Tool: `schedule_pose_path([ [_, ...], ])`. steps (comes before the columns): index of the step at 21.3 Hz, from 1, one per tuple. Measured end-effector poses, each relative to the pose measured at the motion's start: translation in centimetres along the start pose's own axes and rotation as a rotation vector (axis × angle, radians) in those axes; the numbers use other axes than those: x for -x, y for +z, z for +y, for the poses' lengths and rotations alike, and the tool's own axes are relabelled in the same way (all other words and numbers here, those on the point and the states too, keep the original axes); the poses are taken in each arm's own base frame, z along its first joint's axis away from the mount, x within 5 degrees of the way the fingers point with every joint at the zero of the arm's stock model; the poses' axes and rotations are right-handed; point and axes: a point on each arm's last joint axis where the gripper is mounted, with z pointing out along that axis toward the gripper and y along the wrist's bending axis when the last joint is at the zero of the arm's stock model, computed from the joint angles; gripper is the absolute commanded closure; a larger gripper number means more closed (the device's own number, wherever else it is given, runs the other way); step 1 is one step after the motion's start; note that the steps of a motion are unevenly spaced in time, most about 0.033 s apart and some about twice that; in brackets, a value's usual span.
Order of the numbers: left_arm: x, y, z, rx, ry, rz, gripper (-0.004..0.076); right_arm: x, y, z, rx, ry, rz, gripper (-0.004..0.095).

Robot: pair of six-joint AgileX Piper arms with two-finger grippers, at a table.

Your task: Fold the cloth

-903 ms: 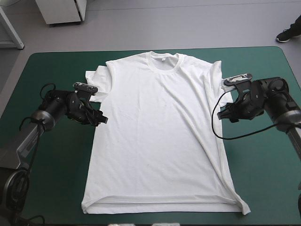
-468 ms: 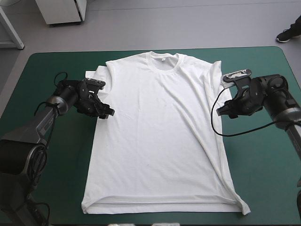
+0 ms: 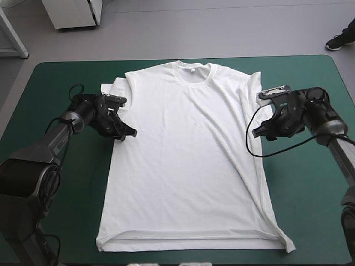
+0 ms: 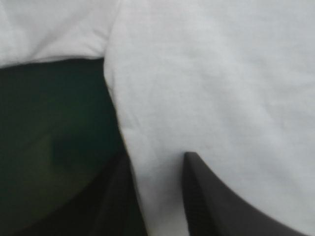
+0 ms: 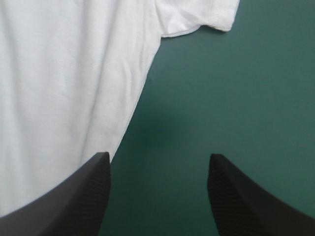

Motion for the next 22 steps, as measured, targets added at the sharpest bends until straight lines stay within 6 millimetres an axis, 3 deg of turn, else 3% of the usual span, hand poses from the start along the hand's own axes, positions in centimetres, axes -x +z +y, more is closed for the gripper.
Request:
schedule_pose_path([
  [2,0.0,0.1,0.0,-0.004,-0.002,0.001,0.0731,0.1,0.5,0.0,0.005,0.001,0.013,0.0358],
  [6,0.0,0.0,-0.2,-0.018,-0.004,0.002,0.0733,0.3,1.6,0.0,0.012,0.003,0.036,0.0358],
  [10,0.1,0.0,-0.3,-0.036,0.005,0.002,0.0733,1.9,3.0,0.2,0.056,0.033,0.031,0.0358],
  [14,0.1,0.0,-0.3,-0.044,0.025,0.002,0.0733,3.4,5.9,0.2,0.079,0.044,0.066,0.0358],
  [18,0.1,0.0,-0.3,-0.050,0.028,0.002,0.0733,3.5,9.3,0.4,0.103,0.055,0.134,0.0358],
  [20,0.1,0.0,-0.3,-0.051,0.027,0.002,0.0733,3.4,10.2,0.6,0.116,0.064,0.154,0.0404],
  [22,0.1,0.1,-0.3,-0.052,0.026,0.002,0.0733,3.5,10.5,0.7,0.128,0.074,0.154,0.0542],
])
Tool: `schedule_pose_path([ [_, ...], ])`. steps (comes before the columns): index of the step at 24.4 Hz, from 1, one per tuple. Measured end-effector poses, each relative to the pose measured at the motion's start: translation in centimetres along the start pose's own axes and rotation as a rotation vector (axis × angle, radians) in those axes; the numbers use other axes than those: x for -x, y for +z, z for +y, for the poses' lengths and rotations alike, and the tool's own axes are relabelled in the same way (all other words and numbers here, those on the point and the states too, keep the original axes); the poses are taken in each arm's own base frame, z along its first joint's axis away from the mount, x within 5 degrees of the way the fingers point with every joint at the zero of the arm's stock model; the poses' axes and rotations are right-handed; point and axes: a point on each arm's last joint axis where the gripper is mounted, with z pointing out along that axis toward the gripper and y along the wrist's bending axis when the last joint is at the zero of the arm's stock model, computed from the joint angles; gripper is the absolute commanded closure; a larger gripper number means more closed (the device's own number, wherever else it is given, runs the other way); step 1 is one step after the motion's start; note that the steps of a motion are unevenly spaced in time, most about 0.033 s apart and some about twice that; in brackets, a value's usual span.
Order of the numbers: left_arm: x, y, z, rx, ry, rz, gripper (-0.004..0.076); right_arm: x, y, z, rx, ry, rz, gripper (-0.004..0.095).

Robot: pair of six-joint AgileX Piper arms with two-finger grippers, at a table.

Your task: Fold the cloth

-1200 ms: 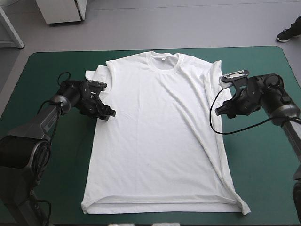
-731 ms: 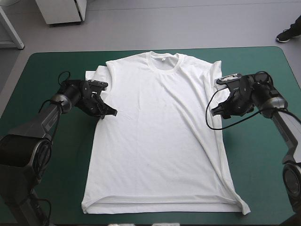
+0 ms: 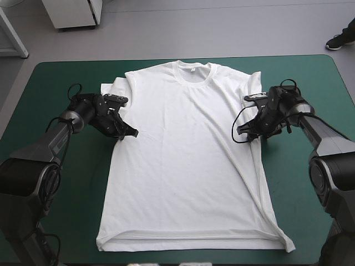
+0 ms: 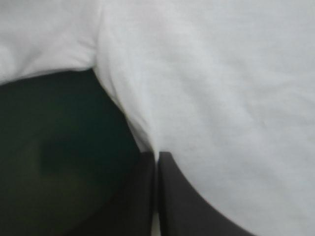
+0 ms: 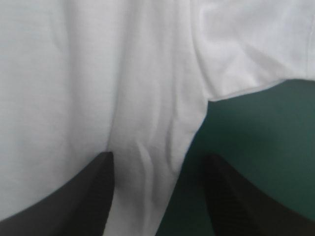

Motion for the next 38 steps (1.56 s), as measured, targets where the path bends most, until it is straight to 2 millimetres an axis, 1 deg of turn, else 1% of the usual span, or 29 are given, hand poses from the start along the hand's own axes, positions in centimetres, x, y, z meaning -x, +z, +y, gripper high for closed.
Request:
schedule_pose_path([
  [4,0.0,0.0,0.0,-0.001,-0.001,0.000,0.0733,0.2,0.2,0.1,0.014,-0.014,0.002,0.0763],
  [6,0.0,0.0,0.0,-0.001,-0.001,0.000,0.0733,0.3,0.4,0.3,0.040,-0.019,0.000,0.0899],
  [7,0.0,0.0,0.0,-0.001,-0.001,-0.001,0.0733,0.4,0.5,0.4,0.055,-0.023,-0.003,0.0922],
  [12,0.0,-0.1,0.0,0.000,0.000,-0.004,0.0733,0.4,0.6,0.7,0.088,-0.036,-0.009,0.0921],
  [16,-0.1,-0.8,-0.3,-0.013,-0.001,0.013,0.0733,0.6,0.4,0.7,0.091,-0.043,0.004,0.0921],
  [17,-0.2,-1.2,-0.4,-0.015,0.004,0.014,0.0733,0.7,0.3,0.7,0.092,-0.046,0.009,0.0921],
  [18,-0.1,-2.3,-0.5,-0.007,0.014,0.001,0.0733,0.9,0.3,0.7,0.098,-0.047,0.020,0.0921],
  [19,0.0,-3.0,-0.6,0.000,0.020,-0.011,0.0733,1.1,0.2,0.7,0.099,-0.049,0.023,0.0921],
  [20,-0.1,-4.3,-0.6,0.015,0.031,-0.034,0.0733,1.4,-0.3,0.8,0.104,-0.053,0.024,0.0921],
  [21,-0.1,-4.8,-0.7,0.023,0.037,-0.040,0.0733,1.6,-0.6,0.9,0.106,-0.052,0.021,0.0921],
  [23,-0.2,-5.7,-0.7,0.041,0.041,-0.050,0.0733,2.0,-2.0,0.9,0.103,-0.056,-0.010,0.0921],
  [25,-0.3,-6.5,-0.7,0.054,0.045,-0.061,0.0733,2.1,-4.4,0.9,0.085,-0.063,-0.062,0.0921],
  [26,-0.4,-6.7,-0.7,0.059,0.047,-0.065,0.0733,2.1,-5.1,0.7,0.081,-0.061,-0.077,0.0921],
  [27,-0.4,-7.4,-0.7,0.076,0.057,-0.074,0.0733,1.9,-6.4,0.3,0.075,-0.049,-0.107,0.0921],
  [28,-0.5,-7.7,-0.6,0.085,0.063,-0.078,0.0733,1.7,-7.1,-0.1,0.070,-0.038,-0.119,0.0921],
  [30,-0.3,-9.5,-0.7,0.112,0.073,-0.107,0.0733,1.2,-9.2,-1.1,0.056,-0.013,-0.161,0.0921],
  [31,0.0,-11.0,-0.8,0.124,0.079,-0.148,0.0733,0.9,-10.4,-1.6,0.047,0.000,-0.190,0.0921],
  [33,0.4,-13.1,-1.0,0.136,0.084,-0.206,0.0733,0.6,-12.2,-2.1,0.035,0.011,-0.233,0.0921],
  [35,0.8,-15.6,-1.3,0.149,0.090,-0.275,0.0733,0.5,-14.4,-2.3,0.026,0.016,-0.292,0.0921],
  [38,1.5,-19.4,-1.7,0.170,0.098,-0.383,0.0733,0.3,-17.8,-2.1,0.022,0.013,-0.390,0.0921],
])
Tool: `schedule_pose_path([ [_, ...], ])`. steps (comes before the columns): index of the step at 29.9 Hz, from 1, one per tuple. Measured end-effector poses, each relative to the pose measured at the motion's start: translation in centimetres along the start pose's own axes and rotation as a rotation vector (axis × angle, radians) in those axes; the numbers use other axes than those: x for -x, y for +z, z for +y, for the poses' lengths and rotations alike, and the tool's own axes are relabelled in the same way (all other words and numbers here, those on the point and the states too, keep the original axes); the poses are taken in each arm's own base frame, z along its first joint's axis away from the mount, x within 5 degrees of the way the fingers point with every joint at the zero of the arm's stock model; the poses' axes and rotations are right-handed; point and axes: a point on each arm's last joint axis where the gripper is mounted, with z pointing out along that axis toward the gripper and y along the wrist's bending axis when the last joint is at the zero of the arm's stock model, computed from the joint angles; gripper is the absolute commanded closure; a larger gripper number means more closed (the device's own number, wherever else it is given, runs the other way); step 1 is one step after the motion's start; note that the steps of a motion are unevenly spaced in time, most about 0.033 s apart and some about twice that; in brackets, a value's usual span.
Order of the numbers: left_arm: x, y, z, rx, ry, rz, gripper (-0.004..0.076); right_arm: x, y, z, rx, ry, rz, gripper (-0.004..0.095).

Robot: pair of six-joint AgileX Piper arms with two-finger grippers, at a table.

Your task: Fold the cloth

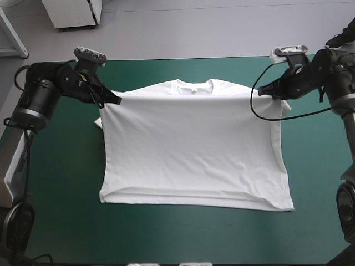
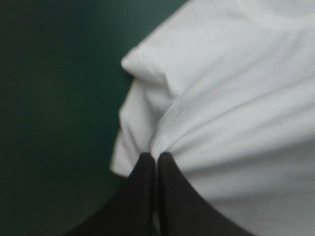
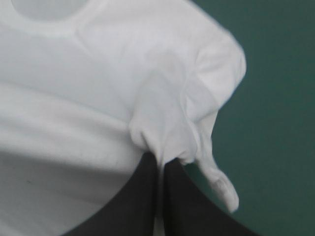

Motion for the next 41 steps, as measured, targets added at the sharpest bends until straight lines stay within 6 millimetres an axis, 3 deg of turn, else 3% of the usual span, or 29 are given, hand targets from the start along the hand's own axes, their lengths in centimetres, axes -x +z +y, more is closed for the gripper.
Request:
schedule_pose_path([
  [7,2.9,-7.0,0.4,0.052,-0.005,-0.222,0.0733,2.6,-7.3,1.4,0.002,-0.037,-0.243,0.0921],
  [10,3.8,-9.0,0.6,0.072,-0.004,-0.311,0.0733,3.4,-9.5,2.0,0.016,-0.046,-0.329,0.0921],
  [13,4.6,-10.3,0.7,0.093,-0.003,-0.399,0.0733,4.2,-11.0,2.3,0.023,-0.049,-0.425,0.0921],
  [18,6.0,-10.6,1.1,0.133,0.000,-0.535,0.0733,5.9,-12.9,2.4,0.002,-0.056,-0.588,0.0921],
  [22,7.1,-9.7,1.5,0.151,0.002,-0.590,0.0733,7.5,-12.5,2.0,-0.010,-0.053,-0.672,0.0921],
  [32,10.7,-5.5,4.2,0.179,-0.051,-0.737,0.0733,11.3,-7.5,0.2,-0.017,-0.040,-0.745,0.0921],
  [36,10.7,-4.0,5.6,0.132,-0.076,-0.752,0.0733,11.7,-6.1,-1.2,0.034,-0.033,-0.759,0.0921],
  [41,10.2,-2.3,5.4,0.060,-0.049,-0.656,0.0733,11.4,-3.9,-2.8,0.080,-0.022,-0.697,0.0921],
])
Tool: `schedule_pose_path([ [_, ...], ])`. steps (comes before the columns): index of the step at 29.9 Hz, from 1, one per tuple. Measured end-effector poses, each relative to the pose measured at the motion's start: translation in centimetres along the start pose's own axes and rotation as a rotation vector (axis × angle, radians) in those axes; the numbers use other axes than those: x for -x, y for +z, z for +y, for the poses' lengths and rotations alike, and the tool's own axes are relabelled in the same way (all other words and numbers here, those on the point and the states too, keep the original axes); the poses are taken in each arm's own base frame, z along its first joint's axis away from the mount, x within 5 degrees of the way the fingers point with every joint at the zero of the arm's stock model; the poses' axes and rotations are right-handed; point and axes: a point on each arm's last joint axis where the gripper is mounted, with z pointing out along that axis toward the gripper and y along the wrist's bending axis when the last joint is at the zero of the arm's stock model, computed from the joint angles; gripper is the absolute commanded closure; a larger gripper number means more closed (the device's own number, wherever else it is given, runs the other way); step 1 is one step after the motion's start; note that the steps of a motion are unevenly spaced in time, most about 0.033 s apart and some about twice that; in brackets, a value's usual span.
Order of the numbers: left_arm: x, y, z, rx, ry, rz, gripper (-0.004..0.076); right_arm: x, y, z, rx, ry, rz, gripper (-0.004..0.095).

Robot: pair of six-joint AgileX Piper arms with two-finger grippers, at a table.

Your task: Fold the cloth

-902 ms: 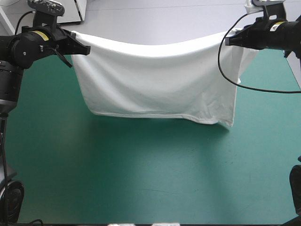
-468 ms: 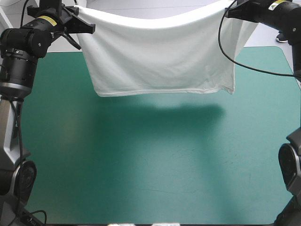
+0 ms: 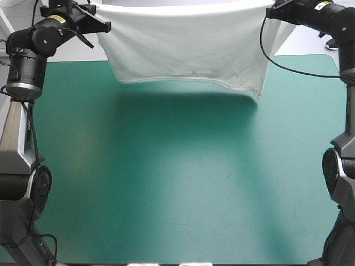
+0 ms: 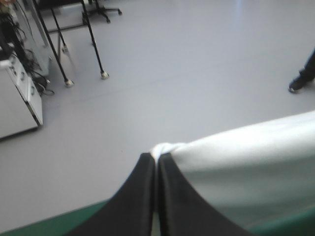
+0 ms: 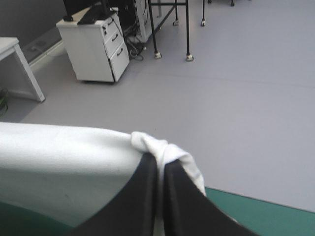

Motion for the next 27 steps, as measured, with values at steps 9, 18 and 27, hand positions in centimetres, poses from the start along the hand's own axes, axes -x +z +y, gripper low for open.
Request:
schedule_pose_path([
  [9,-5.0,0.3,-1.3,-0.142,-0.021,0.364,0.0733,-6.4,1.6,-0.1,0.118,0.049,0.410,0.0921],
  [18,-7.8,-5.0,-2.6,-0.146,-0.010,0.517,0.0733,-11.0,-1.4,0.8,0.120,0.098,0.655,0.0921],
  [27,-15.5,-8.3,-4.5,-0.193,-0.067,0.749,0.0733,-15.9,-6.1,2.7,0.124,0.160,0.810,0.0921],
])
